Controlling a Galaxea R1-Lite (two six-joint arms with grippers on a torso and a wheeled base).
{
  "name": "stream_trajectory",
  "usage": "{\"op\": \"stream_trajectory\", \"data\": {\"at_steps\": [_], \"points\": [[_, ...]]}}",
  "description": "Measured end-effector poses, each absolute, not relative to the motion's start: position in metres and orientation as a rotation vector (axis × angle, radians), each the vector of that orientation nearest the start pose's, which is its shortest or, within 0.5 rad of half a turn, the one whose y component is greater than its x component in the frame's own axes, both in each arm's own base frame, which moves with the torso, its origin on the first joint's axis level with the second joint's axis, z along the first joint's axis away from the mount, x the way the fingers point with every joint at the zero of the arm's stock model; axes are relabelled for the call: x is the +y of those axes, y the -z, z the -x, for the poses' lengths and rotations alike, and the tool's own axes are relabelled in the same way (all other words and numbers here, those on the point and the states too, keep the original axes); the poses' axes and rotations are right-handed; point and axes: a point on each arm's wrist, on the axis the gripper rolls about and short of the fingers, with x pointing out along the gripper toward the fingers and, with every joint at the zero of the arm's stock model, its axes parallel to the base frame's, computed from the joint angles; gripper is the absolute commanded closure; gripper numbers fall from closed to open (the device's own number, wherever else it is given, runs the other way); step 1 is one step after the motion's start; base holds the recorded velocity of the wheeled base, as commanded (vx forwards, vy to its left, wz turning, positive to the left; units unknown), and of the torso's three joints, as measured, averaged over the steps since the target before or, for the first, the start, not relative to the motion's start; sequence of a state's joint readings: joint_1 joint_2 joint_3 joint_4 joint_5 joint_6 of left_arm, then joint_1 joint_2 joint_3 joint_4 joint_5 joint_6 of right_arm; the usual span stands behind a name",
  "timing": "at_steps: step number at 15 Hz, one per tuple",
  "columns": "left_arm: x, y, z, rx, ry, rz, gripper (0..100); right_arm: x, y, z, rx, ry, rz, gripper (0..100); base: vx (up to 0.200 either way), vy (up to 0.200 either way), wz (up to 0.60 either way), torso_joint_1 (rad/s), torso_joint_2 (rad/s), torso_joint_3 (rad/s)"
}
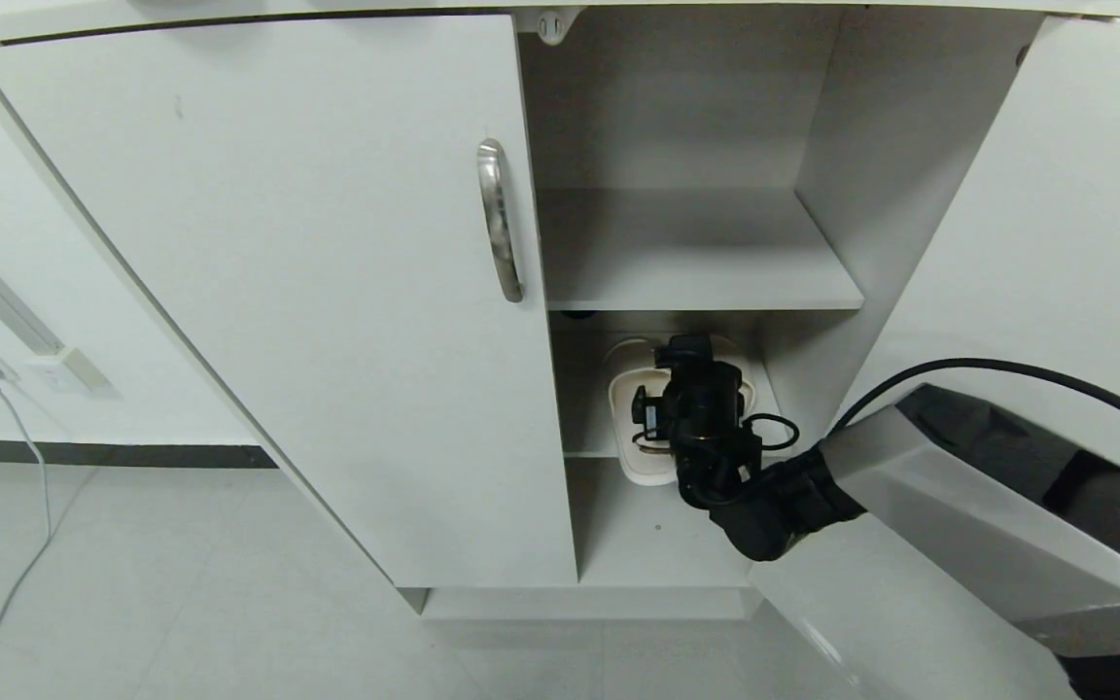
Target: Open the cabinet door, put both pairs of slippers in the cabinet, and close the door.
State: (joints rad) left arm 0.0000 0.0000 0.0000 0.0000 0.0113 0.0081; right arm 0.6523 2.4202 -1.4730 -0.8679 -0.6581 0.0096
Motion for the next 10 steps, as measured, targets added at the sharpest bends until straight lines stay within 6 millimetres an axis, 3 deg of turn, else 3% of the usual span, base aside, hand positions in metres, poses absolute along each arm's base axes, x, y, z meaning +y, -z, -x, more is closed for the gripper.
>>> {"op": "stream_trajectory", "data": {"at_steps": [5,8,10], "points": [[0.000,-0.076,0.023,-0.001,-0.010,-0.008,100,0.278,-0.096,-0.326,0.078,-0.077,0.056,0,0.000,0.000,0.00,0.000,0.00,0.000],[0.000,-0.076,0.023,-0.001,-0.009,-0.007,100,0.268,-0.098,-0.285,0.062,-0.127,0.046,0,-0.200,0.000,0.00,0.004,0.00,0.005],[0.000,-0.075,0.023,0.000,-0.009,-0.008,100,0.263,-0.099,-0.271,0.048,-0.144,0.034,0,-0.200,0.000,0.00,-0.005,0.01,0.007]]}}
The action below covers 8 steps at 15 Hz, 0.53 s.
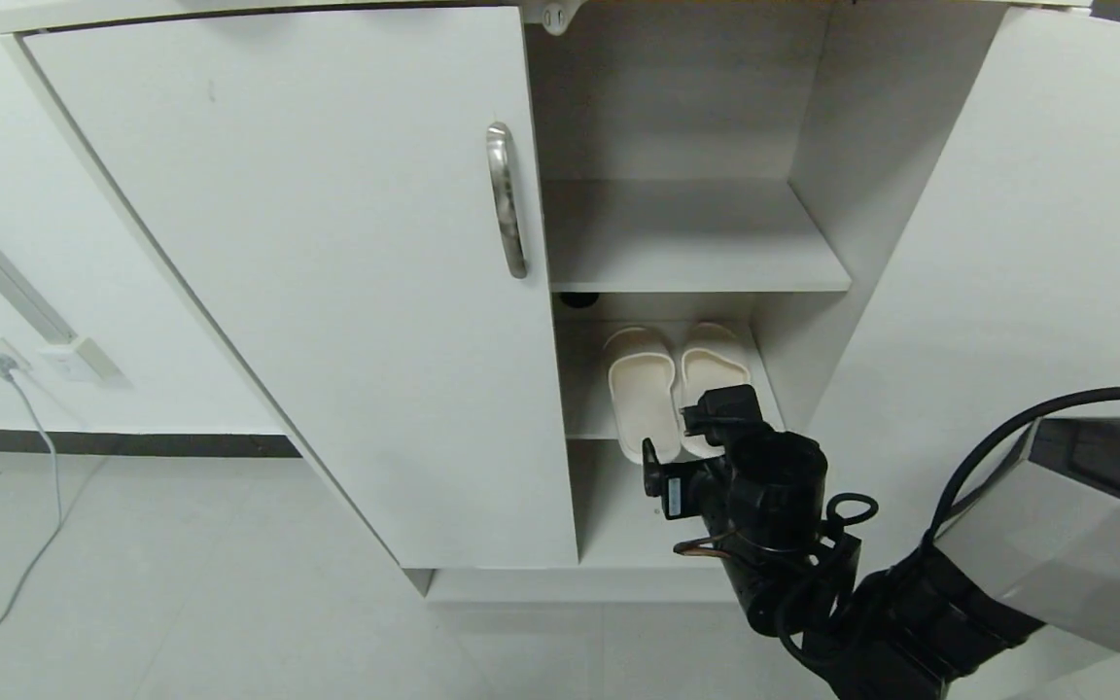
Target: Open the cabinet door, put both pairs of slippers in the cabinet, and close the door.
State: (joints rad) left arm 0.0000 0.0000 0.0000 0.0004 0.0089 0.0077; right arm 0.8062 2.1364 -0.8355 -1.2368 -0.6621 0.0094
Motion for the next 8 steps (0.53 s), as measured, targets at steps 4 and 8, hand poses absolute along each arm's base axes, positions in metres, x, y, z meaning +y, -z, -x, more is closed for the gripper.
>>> {"op": "stream_trajectory", "data": {"at_steps": [4,8], "points": [[0.0002,-0.0756,0.0228,-0.001,-0.010,-0.007,100,0.2594,-0.1003,-0.2662,0.052,-0.147,0.037,0,-0.100,0.000,0.00,0.000,0.00,0.000],[0.0003,-0.0756,0.0228,0.000,-0.014,-0.002,100,0.2580,-0.1008,-0.2659,0.053,-0.145,0.038,0,0.000,0.000,0.00,0.000,0.00,0.000]]}}
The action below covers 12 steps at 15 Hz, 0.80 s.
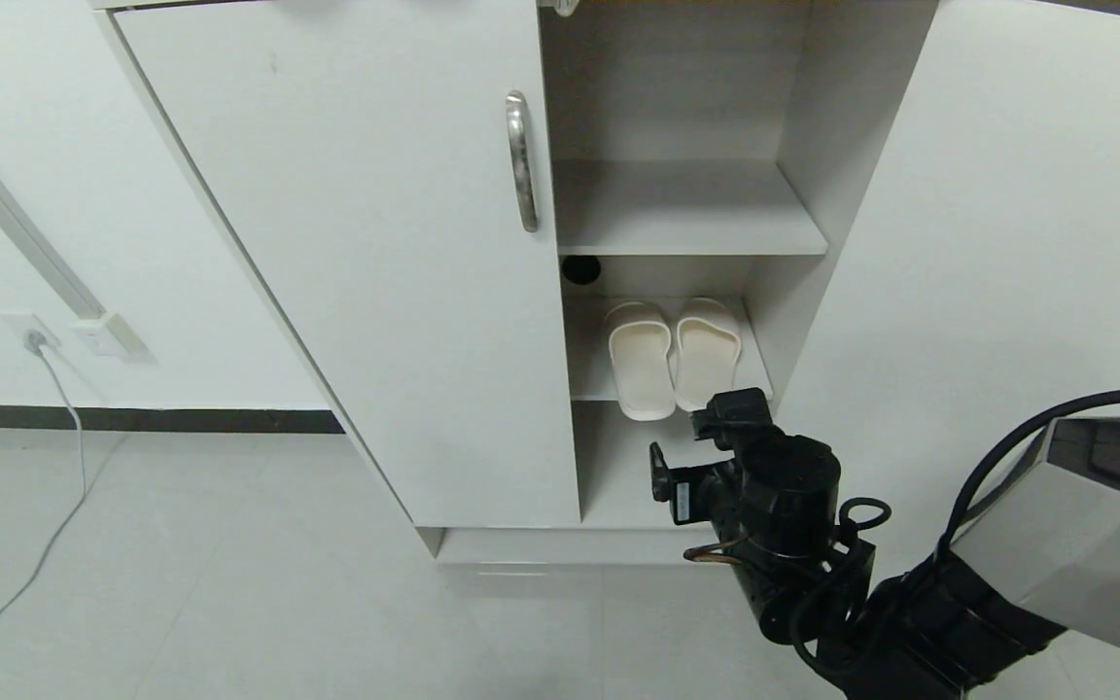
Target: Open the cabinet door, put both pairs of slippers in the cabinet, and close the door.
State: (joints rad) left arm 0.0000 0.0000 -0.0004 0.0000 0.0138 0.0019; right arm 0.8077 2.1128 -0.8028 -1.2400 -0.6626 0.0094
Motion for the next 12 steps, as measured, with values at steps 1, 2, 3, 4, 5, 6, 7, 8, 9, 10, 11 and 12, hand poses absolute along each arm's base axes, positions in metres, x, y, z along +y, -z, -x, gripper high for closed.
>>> {"op": "stream_trajectory", "data": {"at_steps": [1,2,3,4,5,6,7,8,9,10,11,12], "points": [[0.0003,-0.0756,0.0228,0.000,-0.013,-0.002,100,0.2586,-0.1009,-0.2651,0.052,-0.148,0.037,0,0.000,0.000,0.00,0.000,0.00,0.000],[0.0002,-0.0757,0.0229,-0.001,-0.011,-0.002,100,0.2582,-0.1010,-0.2654,0.052,-0.147,0.038,0,0.000,0.000,0.00,0.000,0.00,0.000],[0.0002,-0.0758,0.0229,-0.001,-0.010,-0.002,100,0.2581,-0.1008,-0.2652,0.053,-0.147,0.038,0,0.000,0.000,0.00,0.000,0.00,0.000],[0.0002,-0.0760,0.0229,-0.002,-0.009,-0.002,100,0.2582,-0.1010,-0.2651,0.053,-0.147,0.038,0,0.000,0.000,0.00,0.000,0.00,0.000],[0.0002,-0.0760,0.0229,-0.002,-0.008,-0.002,100,0.2581,-0.1010,-0.2653,0.053,-0.147,0.038,0,0.000,0.000,0.00,0.000,0.00,0.000],[0.0002,-0.0760,0.0229,-0.002,-0.008,-0.003,100,0.2582,-0.1012,-0.2653,0.052,-0.147,0.037,0,0.000,0.000,0.00,0.002,0.00,0.105],[0.0002,-0.0759,0.0229,-0.001,-0.007,-0.004,100,0.2583,-0.1015,-0.2654,0.051,-0.146,0.036,0,0.000,0.000,0.00,0.007,0.00,0.154],[0.0002,-0.0760,0.0229,-0.002,-0.007,-0.004,100,0.2585,-0.1017,-0.2654,0.049,-0.147,0.035,0,0.000,0.000,0.00,0.002,0.00,0.168],[0.0002,-0.0760,0.0229,-0.002,-0.007,-0.004,100,0.2586,-0.1018,-0.2655,0.049,-0.146,0.035,0,0.000,0.000,0.00,-0.002,0.00,0.178],[0.0002,-0.0760,0.0229,-0.002,-0.007,-0.004,100,0.2586,-0.1019,-0.2655,0.049,-0.147,0.034,0,0.000,0.000,0.00,0.002,0.00,0.198],[0.0002,-0.0760,0.0229,-0.002,-0.007,-0.004,100,0.2586,-0.1019,-0.2655,0.049,-0.146,0.034,0,0.000,0.000,0.00,-0.002,0.01,0.203],[0.0002,-0.0760,0.0229,-0.002,-0.007,-0.004,100,0.2585,-0.1017,-0.2654,0.049,-0.147,0.035,0,0.000,0.000,0.00,-0.002,0.00,0.207]]}}
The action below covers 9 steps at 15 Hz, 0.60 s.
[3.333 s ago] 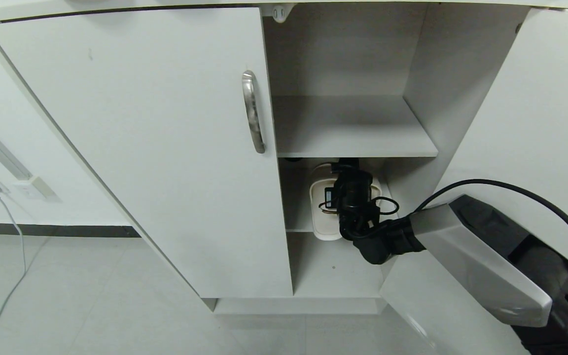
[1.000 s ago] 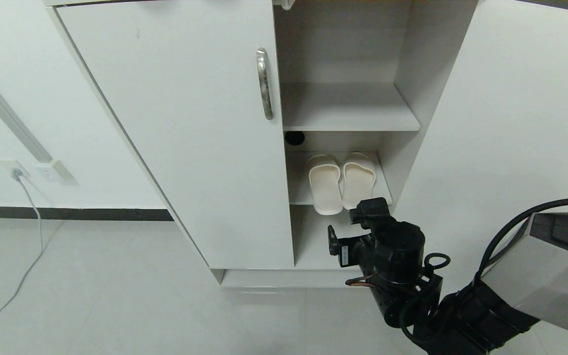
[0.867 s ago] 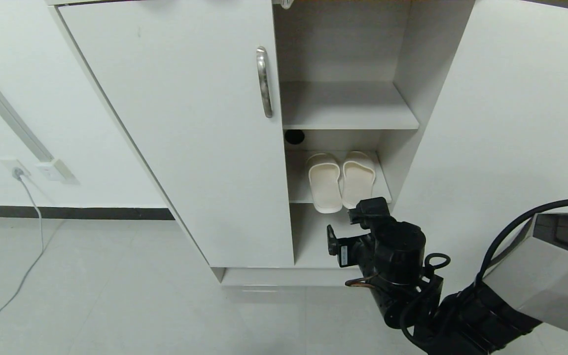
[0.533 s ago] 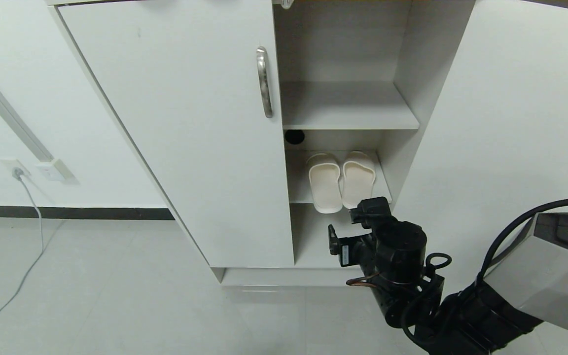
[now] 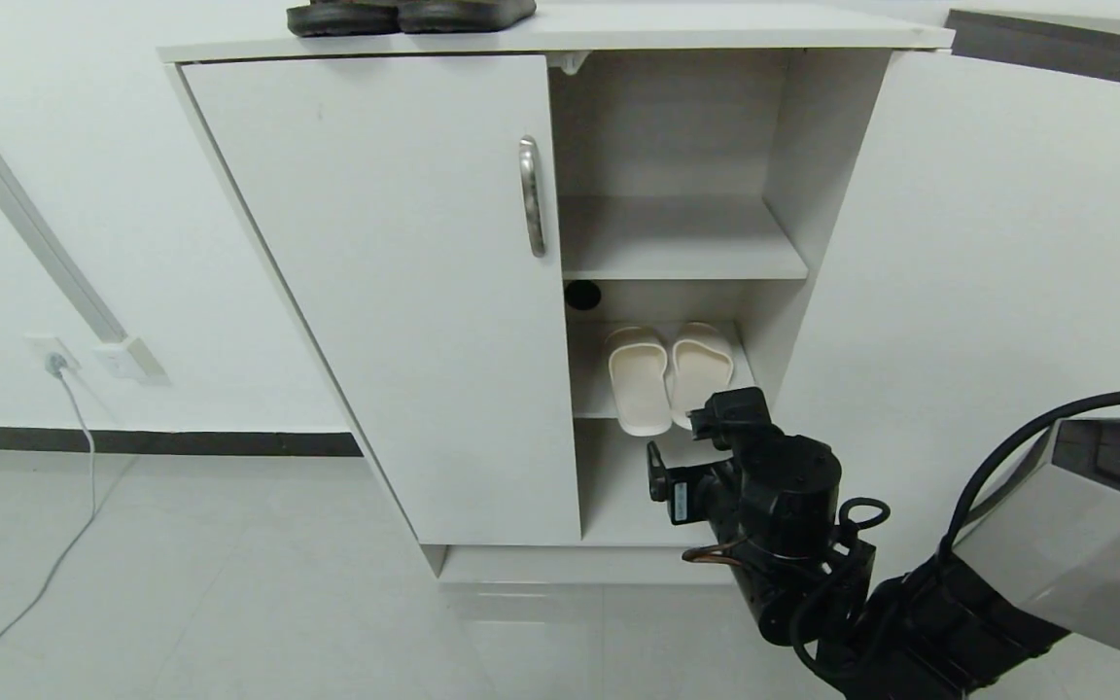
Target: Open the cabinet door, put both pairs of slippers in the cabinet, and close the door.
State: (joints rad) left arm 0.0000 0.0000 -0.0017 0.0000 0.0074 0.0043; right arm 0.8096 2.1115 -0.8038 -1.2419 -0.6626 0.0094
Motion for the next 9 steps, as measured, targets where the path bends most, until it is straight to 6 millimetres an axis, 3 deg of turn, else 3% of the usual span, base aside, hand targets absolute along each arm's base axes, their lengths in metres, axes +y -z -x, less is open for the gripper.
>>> {"op": "stream_trajectory", "data": {"at_steps": [5,9], "points": [[0.0002,-0.0760,0.0229,-0.002,-0.009,-0.004,100,0.2584,-0.1019,-0.2649,0.046,-0.146,0.032,0,0.000,0.000,0.00,0.003,0.00,0.196],[0.0002,-0.0760,0.0229,-0.002,-0.010,-0.003,100,0.2572,-0.1009,-0.2638,0.046,-0.146,0.034,0,0.000,0.000,0.00,-0.001,0.00,0.026]]}}
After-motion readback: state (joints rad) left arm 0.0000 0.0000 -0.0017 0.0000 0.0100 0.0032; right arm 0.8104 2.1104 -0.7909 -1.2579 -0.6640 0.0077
